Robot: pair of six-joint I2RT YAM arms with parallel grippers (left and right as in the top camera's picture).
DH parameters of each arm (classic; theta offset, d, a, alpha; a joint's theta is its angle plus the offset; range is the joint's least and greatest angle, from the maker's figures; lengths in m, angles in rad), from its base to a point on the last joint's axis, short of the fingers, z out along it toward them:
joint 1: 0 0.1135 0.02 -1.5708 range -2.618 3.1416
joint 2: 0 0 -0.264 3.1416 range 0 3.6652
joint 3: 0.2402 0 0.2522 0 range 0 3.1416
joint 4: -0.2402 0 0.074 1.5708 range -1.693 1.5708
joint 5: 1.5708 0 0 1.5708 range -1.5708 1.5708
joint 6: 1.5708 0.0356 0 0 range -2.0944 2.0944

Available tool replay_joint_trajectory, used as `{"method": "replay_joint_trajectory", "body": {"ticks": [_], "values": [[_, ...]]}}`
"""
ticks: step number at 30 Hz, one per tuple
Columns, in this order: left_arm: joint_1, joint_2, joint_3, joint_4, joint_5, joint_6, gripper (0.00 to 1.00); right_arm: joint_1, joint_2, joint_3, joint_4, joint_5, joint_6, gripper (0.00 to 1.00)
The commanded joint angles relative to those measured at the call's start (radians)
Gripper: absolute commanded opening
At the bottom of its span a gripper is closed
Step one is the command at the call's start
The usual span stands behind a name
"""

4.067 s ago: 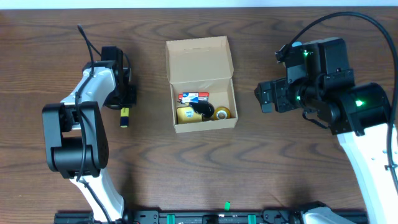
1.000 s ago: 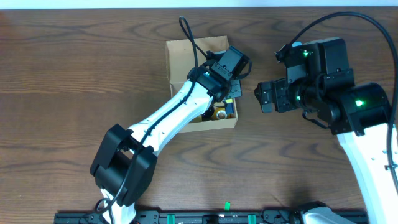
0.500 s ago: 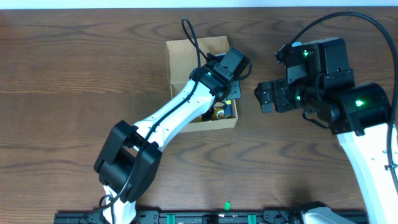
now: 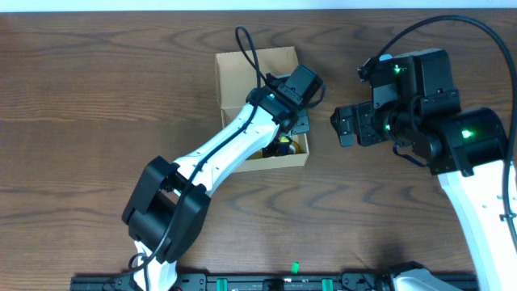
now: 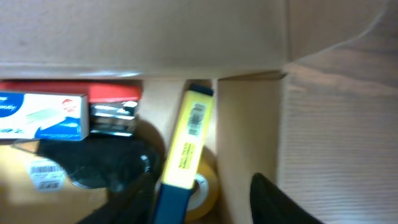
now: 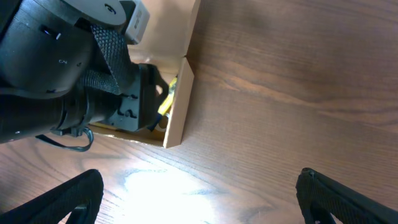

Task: Pack container
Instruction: 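Lower the highlighter into the box and open the left gripper, then withdraw the left arm and raise the right arm toward the lid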

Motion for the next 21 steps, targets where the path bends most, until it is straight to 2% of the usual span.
{"method": "replay_joint_trajectory", "body": {"ticks": [1,2,3,4,8,13,15,17,21], "values": [[0.020,-0.048,0.004,-0.020,-0.019,0.026,0.37,-0.005,0.001,0.013,-0.003,-0.004,-0.012,0.99],[0.028,-0.072,0.004,-0.024,-0.019,0.045,0.27,-0.005,0.001,0.013,-0.003,-0.004,-0.012,0.99],[0.036,-0.100,0.004,-0.027,-0.019,0.064,0.12,-0.005,0.001,0.013,-0.003,-0.004,-0.012,0.99],[0.043,-0.131,0.004,-0.034,-0.023,0.078,0.06,-0.005,0.001,0.013,-0.003,-0.004,-0.012,0.99],[0.060,-0.231,0.004,-0.047,-0.082,0.160,0.06,-0.005,0.001,0.013,-0.003,-0.004,-0.012,0.99],[0.072,-0.347,0.004,-0.050,-0.252,0.371,0.06,-0.005,0.001,0.013,-0.003,-0.004,-0.012,0.99],[0.092,-0.388,0.004,-0.067,-0.264,0.462,0.06,-0.005,0.001,0.013,-0.003,-0.004,-0.012,0.99],[0.131,-0.421,0.004,-0.104,-0.262,0.471,0.06,-0.005,0.001,0.013,-0.003,-0.004,-0.012,0.99],[0.239,-0.460,0.004,-0.204,-0.208,0.377,0.06,-0.005,0.001,0.013,-0.003,-0.004,-0.012,0.99]]}}
